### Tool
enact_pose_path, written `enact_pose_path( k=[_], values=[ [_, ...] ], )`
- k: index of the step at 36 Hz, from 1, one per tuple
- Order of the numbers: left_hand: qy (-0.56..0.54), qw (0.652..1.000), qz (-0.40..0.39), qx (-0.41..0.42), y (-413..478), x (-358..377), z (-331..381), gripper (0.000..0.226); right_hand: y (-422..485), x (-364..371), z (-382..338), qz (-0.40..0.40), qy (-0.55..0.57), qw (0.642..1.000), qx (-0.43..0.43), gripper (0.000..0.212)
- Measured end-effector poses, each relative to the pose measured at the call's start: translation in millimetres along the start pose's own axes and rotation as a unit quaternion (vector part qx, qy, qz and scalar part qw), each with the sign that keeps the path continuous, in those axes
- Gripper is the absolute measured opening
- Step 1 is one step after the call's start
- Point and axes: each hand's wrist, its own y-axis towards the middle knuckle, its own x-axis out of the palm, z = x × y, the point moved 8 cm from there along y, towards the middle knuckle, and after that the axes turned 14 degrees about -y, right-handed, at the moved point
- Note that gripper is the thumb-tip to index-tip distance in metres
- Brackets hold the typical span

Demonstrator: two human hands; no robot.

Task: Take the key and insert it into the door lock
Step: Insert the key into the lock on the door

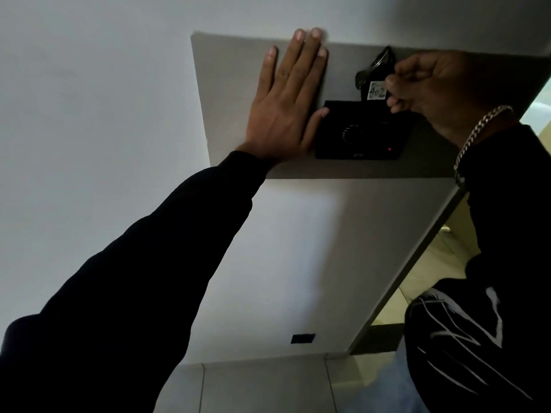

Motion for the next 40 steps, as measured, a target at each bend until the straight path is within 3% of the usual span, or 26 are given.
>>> enact_pose_path(
  k=[8, 11, 14, 18, 21, 24, 28, 36, 40],
  values=[
    [0.056, 0.998, 0.034, 0.0, -2.3, 8.2, -4.0, 0.067, 7.2, -17.7, 2.9, 0.034, -0.033, 0.999, -0.026, 0.004],
    [0.059, 0.997, 0.042, 0.003, -1.8, 8.2, -3.8, 0.067, 8.4, -23.0, 8.2, 0.054, -0.046, 0.997, -0.036, 0.013],
    [0.062, 0.997, 0.04, 0.004, -2.4, 8.5, -3.4, 0.067, 7.4, -26.8, 15.9, 0.053, -0.049, 0.997, -0.035, 0.004],
    [0.068, 0.997, 0.044, 0.005, -2.6, 7.5, -2.7, 0.068, 9.2, -34.3, 23.2, 0.066, -0.047, 0.996, -0.034, 0.007],
    [0.072, 0.996, 0.046, 0.006, -2.5, 7.6, -3.7, 0.068, 10.7, -35.7, 24.1, 0.07, -0.051, 0.995, -0.041, 0.022],
    [0.076, 0.996, 0.044, 0.007, -2.7, 9.2, -4.3, 0.068, 10.7, -28.4, 32.5, 0.048, -0.062, 0.996, -0.032, 0.009],
    [0.08, 0.996, 0.046, 0.007, -3.0, 8.9, -4.4, 0.068, 6.8, -25.0, 40.3, 0.055, -0.086, 0.995, -0.02, 0.027],
    [0.08, 0.996, 0.044, 0.009, -3.4, 9.0, -4.8, 0.068, -0.9, -26.3, 38.8, 0.1, -0.146, 0.983, -0.04, 0.029],
    [0.084, 0.996, 0.042, 0.009, -3.7, 8.8, -4.0, 0.068, -4.3, -29.0, 16.2, 0.101, -0.191, 0.971, -0.103, 0.046]
  ],
)
